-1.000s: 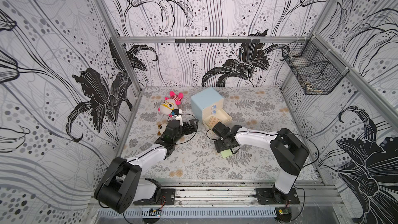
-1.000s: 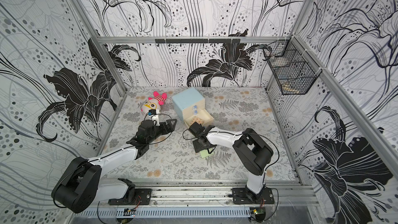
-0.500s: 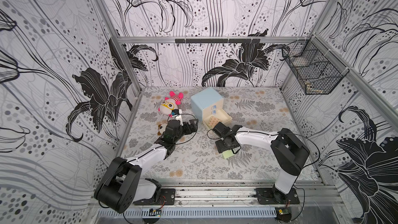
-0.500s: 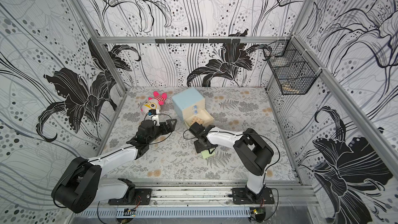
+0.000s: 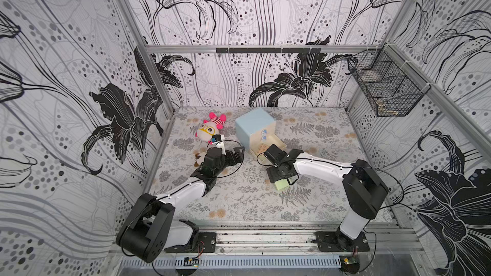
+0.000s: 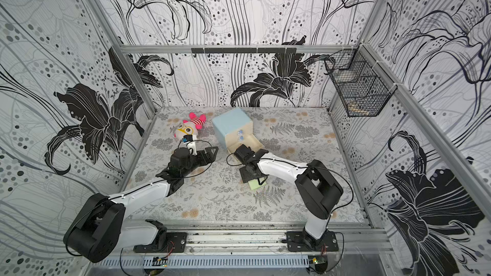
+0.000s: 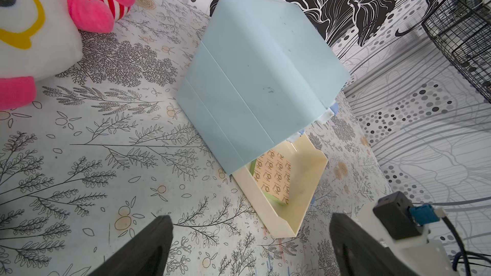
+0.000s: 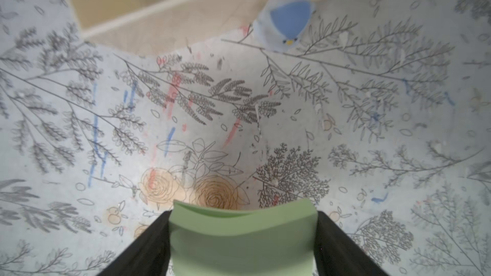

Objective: Please put the sticky notes in the drawer by color
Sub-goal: Pick up the sticky notes from the center of the board, then place the sticky notes in the drawer.

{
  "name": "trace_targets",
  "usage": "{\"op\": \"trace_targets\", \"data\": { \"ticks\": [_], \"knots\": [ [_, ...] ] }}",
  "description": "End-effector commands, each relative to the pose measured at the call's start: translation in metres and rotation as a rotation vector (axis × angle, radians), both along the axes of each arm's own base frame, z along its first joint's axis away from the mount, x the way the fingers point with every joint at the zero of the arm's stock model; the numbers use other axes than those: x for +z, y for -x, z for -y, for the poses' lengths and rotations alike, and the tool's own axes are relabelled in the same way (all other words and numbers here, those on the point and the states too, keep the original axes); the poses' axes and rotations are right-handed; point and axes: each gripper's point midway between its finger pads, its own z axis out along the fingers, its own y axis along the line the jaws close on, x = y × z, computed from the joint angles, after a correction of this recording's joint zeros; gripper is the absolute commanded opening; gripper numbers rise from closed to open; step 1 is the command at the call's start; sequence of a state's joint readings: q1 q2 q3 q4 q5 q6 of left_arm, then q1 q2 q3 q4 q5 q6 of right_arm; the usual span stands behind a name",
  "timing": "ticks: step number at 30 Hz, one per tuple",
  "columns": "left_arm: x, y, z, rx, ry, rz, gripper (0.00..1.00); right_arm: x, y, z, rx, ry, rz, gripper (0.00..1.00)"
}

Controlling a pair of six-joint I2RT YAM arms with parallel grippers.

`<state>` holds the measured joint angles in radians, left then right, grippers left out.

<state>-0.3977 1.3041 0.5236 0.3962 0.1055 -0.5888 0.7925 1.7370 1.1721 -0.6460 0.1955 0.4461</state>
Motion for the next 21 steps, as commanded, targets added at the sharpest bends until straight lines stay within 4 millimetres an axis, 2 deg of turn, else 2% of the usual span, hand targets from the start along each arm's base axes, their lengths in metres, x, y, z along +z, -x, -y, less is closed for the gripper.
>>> {"op": "trace_targets", "data": {
  "ticks": [1, 9, 14, 21],
  "knots": [
    [0.018, -0.005, -0.002, 0.014, 0.002, 0.055, 0.97, 0.025, -0.018, 0.002, -0.001, -0.032, 0.056, 0.84],
    [0.019, -0.004, -0.004, 0.023, -0.004, 0.052, 0.97, 0.054, -0.057, 0.003, -0.004, -0.082, 0.126, 0.84],
    [0.018, -0.004, -0.006, 0.033, -0.007, 0.052, 0.97, 0.076, -0.095, -0.001, -0.001, -0.107, 0.2, 0.84],
    [0.017, -0.003, -0.008, 0.037, -0.012, 0.048, 0.97, 0.085, -0.152, -0.018, 0.012, -0.133, 0.295, 0.84]
  ]
}}
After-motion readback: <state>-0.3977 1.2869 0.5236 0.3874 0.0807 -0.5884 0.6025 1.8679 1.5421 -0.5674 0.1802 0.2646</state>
